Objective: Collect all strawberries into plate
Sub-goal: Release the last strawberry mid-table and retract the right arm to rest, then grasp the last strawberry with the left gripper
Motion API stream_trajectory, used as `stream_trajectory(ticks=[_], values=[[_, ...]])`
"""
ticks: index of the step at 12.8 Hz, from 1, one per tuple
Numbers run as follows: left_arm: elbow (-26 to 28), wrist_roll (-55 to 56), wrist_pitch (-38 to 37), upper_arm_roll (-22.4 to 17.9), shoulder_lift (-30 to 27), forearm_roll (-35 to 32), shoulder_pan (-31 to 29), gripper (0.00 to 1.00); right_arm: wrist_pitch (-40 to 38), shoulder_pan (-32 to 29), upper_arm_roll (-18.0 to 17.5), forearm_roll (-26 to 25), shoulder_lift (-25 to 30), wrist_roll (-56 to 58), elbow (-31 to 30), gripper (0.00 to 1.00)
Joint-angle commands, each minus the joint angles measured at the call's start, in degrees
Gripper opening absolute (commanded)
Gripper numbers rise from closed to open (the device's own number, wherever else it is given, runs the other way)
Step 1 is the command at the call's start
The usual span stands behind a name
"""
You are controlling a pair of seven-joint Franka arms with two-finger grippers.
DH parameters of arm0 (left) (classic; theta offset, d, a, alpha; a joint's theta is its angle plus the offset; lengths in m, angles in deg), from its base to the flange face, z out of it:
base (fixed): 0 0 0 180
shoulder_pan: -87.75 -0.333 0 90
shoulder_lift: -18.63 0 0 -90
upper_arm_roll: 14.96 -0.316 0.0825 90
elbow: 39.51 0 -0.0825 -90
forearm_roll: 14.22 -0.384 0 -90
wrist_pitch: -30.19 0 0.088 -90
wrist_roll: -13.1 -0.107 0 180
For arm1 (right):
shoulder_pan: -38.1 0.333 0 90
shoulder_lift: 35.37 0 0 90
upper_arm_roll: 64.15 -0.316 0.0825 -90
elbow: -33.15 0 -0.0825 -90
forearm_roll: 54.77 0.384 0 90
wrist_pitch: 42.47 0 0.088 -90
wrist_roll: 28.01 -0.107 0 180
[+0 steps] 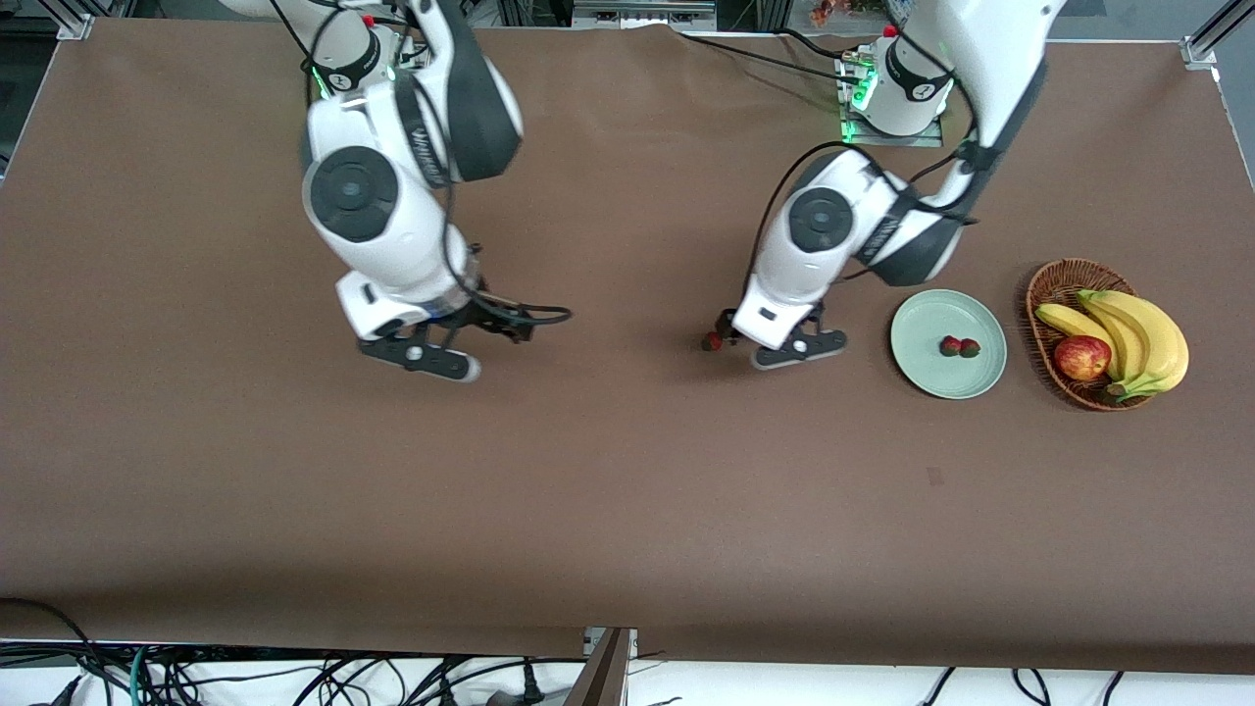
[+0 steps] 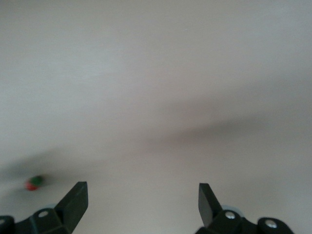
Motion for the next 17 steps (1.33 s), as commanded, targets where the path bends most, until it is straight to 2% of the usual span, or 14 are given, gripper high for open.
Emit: stream_trajectory(ticks=[1,2,4,5,7,8,9,11,12,13,14,15,17], values=[[-3.47,9.11,0.61,1.56,7.06,-7.74,0.51,1.0,-0.19,-11.58,-12.49,-8.41,13.77,4.78,-10.17,1.0],[-3.91,11.14,1.4,1.74,8.82,-9.95,0.52,1.0,-0.88,-17.29,-16.89,-10.62,17.55,7.76,-12.63,1.0],[-5.05,12.91,3.07,1.74,11.47,-11.2,1.31,1.0,-3.17,-31.16,-28.82,-14.05,24.5,11.29,-15.81,1.0],[-5.84,12.91,3.08,1.74,12.52,-11.11,1.4,1.0,-4.66,-36.89,-33.49,-16.07,26.62,13.65,-16.43,1.0],[-6.38,13.0,3.08,2.26,13.32,-10.76,1.48,1.0,-6.42,-44.12,-38.36,-16.7,28.83,19.28,-16.61,1.0],[-6.46,13.0,3.08,2.7,13.41,-10.67,1.57,1.0,-6.95,-46.76,-39.94,-16.79,29.27,21.82,-16.61,1.0],[-6.38,13.35,3.08,2.79,13.32,-10.5,1.92,0.89,-7.13,-48.96,-41.35,-16.79,29.45,23.5,-16.7,1.0],[-6.38,14.23,2.99,2.88,13.32,-10.41,2.01,0.53,-7.13,-49.42,-41.54,-17.14,29.36,24.74,-16.53,1.0],[-6.38,14.49,2.99,3.06,13.32,-10.32,2.1,0.39,-6.7,-49.42,-41.45,-17.4,29.19,24.84,-16.52,1.0],[-6.29,14.67,2.9,3.06,13.32,-10.32,2.19,0.32,-6.26,-49.34,-41.45,-17.49,28.75,24.84,-16.61,1.0],[-6.29,14.67,2.9,3.06,13.32,-10.32,2.19,0.32,-5.38,-49.34,-41.45,-17.49,28.14,24.75,-16.7,1.0],[-6.29,14.76,2.82,3.06,13.32,-10.23,2.19,0.28,-5.11,-49.34,-41.36,-17.49,27.61,24.75,-16.7,1.0],[-6.46,15.2,2.73,3.15,13.32,-10.15,2.19,0.15,-3.89,-49.25,-41.36,-17.49,27.08,24.75,-16.61,1.0]])
